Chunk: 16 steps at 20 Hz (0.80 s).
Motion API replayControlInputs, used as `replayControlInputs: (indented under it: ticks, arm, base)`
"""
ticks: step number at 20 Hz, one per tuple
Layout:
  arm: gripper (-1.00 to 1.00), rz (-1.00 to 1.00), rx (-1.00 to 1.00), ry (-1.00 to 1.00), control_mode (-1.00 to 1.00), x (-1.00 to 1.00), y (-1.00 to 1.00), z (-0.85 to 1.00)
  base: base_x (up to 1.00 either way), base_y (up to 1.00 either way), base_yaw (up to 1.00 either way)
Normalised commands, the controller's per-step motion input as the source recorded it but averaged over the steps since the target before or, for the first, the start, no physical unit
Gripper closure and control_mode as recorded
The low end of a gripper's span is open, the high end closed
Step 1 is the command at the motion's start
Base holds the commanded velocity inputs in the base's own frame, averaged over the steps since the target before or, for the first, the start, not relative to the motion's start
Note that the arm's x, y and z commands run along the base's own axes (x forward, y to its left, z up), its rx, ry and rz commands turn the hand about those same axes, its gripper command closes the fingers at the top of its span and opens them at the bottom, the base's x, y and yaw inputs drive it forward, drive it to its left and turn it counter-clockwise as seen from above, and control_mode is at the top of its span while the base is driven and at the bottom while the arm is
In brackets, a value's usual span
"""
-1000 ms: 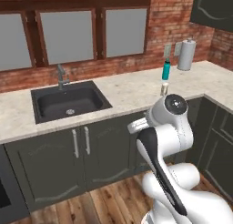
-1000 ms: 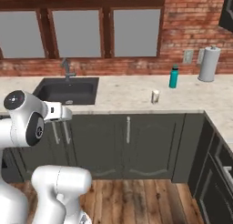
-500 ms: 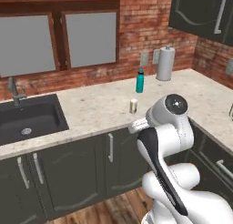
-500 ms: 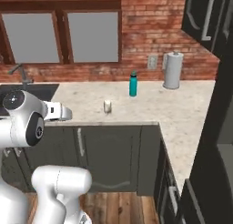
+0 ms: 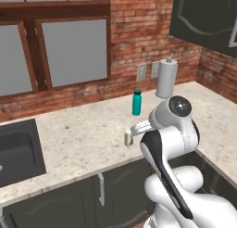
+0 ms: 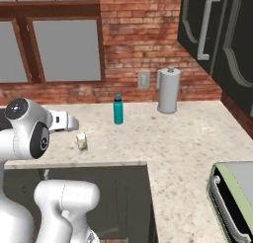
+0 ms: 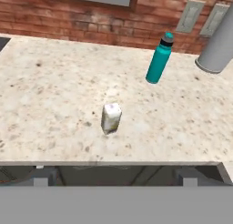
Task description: Move the drinks to the dining counter.
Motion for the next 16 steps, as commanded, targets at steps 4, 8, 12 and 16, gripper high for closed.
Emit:
replayControlInputs:
  ticks: [4, 8, 12, 16]
  arm:
    - [-1.0, 0.0, 0.0, 0.0, 1.0, 0.0, 0.0, 0.0]
    - [-1.0, 0.0, 0.02, 0.09, -1.0, 0.12, 0.0, 0.0]
    - [-1.0, 0.0, 0.08, 0.29, -1.0, 0.29, 0.0, 0.0]
    - [-1.0, 0.06, 0.12, 0.27, -1.0, 0.06, 0.0, -0.09]
  base:
    - [0.46, 0.0, -0.09]
    - [0.18, 0.0, -0.03]
    - [0.0, 0.0, 0.0]
    - [0.0, 0.0, 0.0]
